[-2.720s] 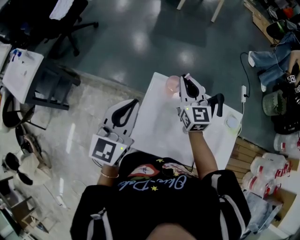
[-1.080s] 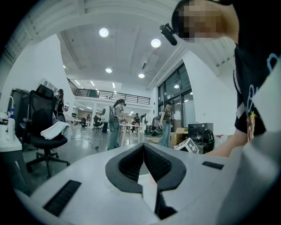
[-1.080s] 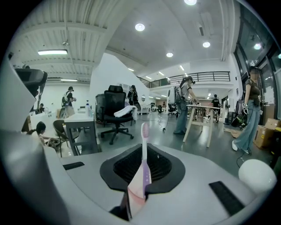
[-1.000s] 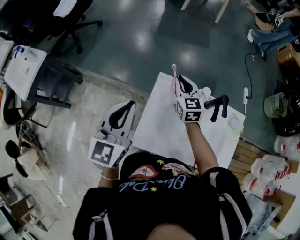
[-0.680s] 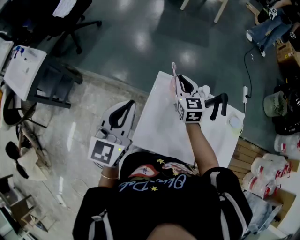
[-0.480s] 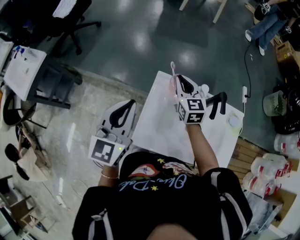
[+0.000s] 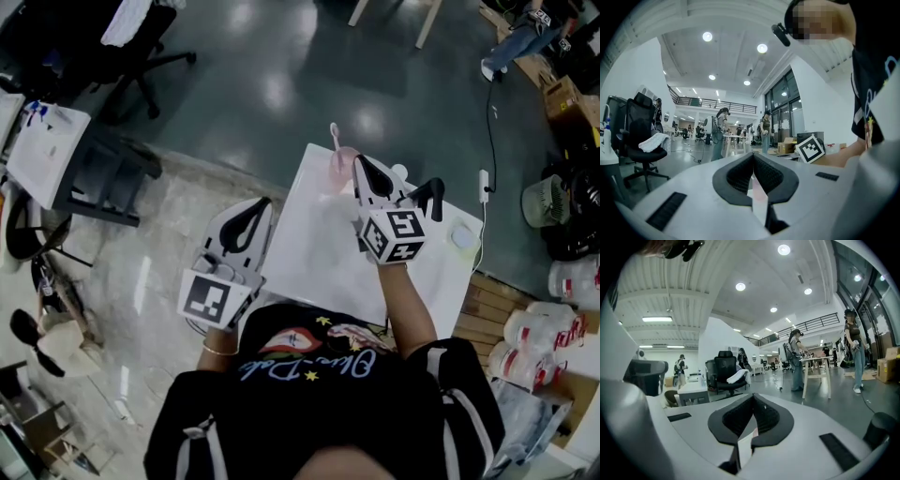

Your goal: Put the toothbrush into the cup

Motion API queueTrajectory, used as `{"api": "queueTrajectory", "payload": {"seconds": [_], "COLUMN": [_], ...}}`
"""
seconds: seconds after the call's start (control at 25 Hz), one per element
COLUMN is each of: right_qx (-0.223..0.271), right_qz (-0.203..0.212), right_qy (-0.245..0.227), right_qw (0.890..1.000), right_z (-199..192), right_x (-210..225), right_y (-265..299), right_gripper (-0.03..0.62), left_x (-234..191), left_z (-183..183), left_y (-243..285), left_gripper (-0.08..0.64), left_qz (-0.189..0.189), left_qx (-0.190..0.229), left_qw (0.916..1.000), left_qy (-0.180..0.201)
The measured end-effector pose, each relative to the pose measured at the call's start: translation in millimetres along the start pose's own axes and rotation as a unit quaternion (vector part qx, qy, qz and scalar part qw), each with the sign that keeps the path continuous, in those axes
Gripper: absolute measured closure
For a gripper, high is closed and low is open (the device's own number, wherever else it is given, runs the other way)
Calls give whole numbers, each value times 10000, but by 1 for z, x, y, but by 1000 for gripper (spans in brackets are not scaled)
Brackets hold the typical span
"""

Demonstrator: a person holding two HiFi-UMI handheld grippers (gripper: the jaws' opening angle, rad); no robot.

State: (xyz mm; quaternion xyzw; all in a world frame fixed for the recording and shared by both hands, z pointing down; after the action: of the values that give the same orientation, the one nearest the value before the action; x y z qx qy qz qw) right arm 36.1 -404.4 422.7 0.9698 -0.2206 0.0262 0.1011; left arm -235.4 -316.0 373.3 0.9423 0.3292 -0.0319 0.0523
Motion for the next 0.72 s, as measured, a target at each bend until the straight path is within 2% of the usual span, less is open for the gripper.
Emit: {"api": "queueTrajectory", "payload": {"seconds": [0.16, 0.72], "right_qx": [245, 738], "right_qz": [107, 305], "right_qy": [202, 42], "right_qw": [9994, 9968], "right_z": [15, 48], "right_x": [-4, -10], "right_y": [-20, -93], "right_gripper": [594, 594], "left_x": [2, 33], "left_z": [2, 10], "left_y": [3, 16], "left_gripper": [557, 557], "left_qz": [-89, -398], "left_qx": [67, 200], "left_qw": [9999, 9988], "left_qy": [57, 189]}}
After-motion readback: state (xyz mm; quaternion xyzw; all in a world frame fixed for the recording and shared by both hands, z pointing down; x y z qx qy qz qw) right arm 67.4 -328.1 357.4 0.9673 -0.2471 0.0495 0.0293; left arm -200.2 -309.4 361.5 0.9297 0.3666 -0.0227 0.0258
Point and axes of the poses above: the fingertips, and each gripper's own axes: y forward along the fingers, x to its right, z out of its top, the point moved 10 cm from there along -y, backward along the fingers
